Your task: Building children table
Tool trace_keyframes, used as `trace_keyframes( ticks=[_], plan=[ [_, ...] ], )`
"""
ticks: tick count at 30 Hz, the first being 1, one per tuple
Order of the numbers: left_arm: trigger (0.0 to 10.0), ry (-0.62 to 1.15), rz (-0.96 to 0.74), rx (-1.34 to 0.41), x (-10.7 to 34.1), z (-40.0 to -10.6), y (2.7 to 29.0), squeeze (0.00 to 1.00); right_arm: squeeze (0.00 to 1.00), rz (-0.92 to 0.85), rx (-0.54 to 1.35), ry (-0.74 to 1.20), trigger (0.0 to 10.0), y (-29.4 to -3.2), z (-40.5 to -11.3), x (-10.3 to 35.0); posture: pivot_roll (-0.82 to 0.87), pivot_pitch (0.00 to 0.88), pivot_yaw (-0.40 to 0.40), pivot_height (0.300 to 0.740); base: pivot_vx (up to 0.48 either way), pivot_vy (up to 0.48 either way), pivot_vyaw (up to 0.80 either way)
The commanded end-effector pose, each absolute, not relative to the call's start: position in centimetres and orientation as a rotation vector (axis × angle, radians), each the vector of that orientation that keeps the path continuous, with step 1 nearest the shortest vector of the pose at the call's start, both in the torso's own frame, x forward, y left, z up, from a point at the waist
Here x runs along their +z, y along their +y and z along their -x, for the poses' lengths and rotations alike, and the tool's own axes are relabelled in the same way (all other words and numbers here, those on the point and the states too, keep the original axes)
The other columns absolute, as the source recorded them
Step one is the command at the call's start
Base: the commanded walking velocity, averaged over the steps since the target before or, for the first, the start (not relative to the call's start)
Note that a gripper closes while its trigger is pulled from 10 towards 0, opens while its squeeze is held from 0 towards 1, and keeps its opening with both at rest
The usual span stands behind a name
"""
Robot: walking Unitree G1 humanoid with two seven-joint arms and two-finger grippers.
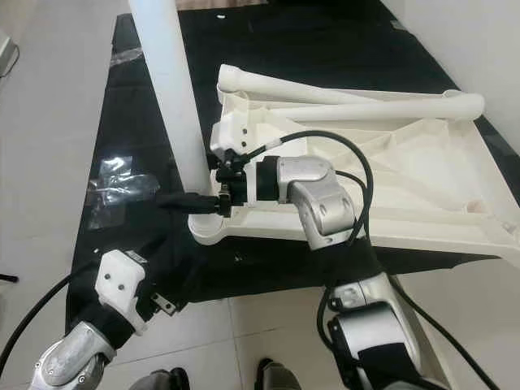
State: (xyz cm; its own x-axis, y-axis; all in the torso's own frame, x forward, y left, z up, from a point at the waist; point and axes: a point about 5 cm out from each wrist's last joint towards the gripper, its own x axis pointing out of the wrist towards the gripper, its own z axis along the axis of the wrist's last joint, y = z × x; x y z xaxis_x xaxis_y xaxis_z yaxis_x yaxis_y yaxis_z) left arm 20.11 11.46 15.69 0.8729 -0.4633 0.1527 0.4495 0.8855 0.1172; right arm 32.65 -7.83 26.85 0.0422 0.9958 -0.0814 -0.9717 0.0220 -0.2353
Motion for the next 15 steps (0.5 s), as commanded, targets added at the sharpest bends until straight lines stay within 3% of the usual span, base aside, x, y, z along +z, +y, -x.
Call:
trace_keyframes(
  ticks=[1,7,10,12,13,14,15],
  plan=[
    [10.0,-0.161,-0.09,-0.476,15.5,-19.7,11.5,0.0,0.0,0.251,1.615,-0.126,0.0,-7.4,-32.4,26.8,0.08,0.274,-0.032,0.74,0.0,0.0,0.0],
    [10.0,-0.16,-0.097,-0.465,15.5,-19.7,11.5,0.0,0.0,0.251,1.64,-0.117,0.0,-7.7,-32.6,26.7,0.08,0.272,-0.036,0.74,0.0,0.0,0.0],
    [10.0,-0.161,-0.098,-0.459,15.4,-19.7,11.4,0.0,0.0,0.266,1.53,-0.11,0.0,-8.3,-33.3,26.1,0.07,0.267,-0.044,0.74,0.0,0.0,0.0],
    [10.0,-0.164,-0.097,-0.455,15.4,-19.7,11.4,0.0,0.0,0.25,1.343,-0.083,0.0,-8.3,-33.7,24.8,0.06,0.264,-0.056,0.74,0.0,0.0,0.0],
    [10.0,-0.165,-0.096,-0.451,15.4,-19.7,11.5,0.0,0.0,0.182,1.139,-0.046,0.0,-7.9,-33.8,23.5,0.06,0.261,-0.064,0.74,0.0,0.0,0.0],
    [10.0,-0.165,-0.096,-0.451,15.4,-19.7,11.5,0.0,0.0,0.182,1.139,-0.046,0.0,-7.9,-33.8,23.5,0.06,0.261,-0.064,0.74,0.0,0.0,0.0],
    [10.0,-0.167,-0.096,-0.448,15.4,-19.7,11.5,0.0,0.0,0.139,0.992,-0.015,0.0,-7.7,-33.9,22.5,0.05,0.261,-0.063,0.74,0.0,0.0,0.0]
  ],
)
